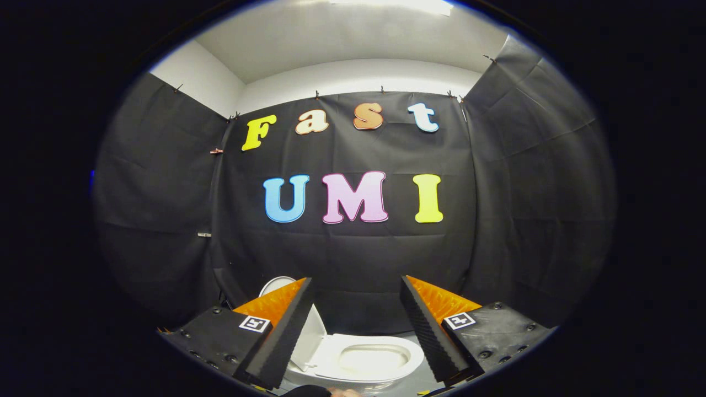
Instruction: Open the toilet lid.
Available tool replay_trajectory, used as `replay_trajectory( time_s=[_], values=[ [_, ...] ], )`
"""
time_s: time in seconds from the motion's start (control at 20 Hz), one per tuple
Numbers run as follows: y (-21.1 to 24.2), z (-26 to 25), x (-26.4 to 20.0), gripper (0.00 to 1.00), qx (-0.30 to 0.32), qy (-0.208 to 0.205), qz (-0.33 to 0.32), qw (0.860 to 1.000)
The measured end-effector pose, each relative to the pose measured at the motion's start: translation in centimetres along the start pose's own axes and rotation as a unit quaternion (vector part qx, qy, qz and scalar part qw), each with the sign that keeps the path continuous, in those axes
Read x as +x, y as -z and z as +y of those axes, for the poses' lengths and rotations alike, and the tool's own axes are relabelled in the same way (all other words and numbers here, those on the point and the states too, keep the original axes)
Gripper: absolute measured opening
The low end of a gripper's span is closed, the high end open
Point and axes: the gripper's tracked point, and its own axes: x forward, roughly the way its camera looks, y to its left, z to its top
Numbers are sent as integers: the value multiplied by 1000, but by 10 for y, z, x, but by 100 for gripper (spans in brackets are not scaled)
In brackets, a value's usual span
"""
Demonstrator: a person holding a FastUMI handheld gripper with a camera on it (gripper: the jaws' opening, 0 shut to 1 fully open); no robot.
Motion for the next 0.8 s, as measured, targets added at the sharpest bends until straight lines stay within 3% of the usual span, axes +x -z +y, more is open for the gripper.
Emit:
replay_trajectory(
  time_s=[0.8],
  values=[
    [1,-3,-2,99,-1,4,1,1000]
  ],
)
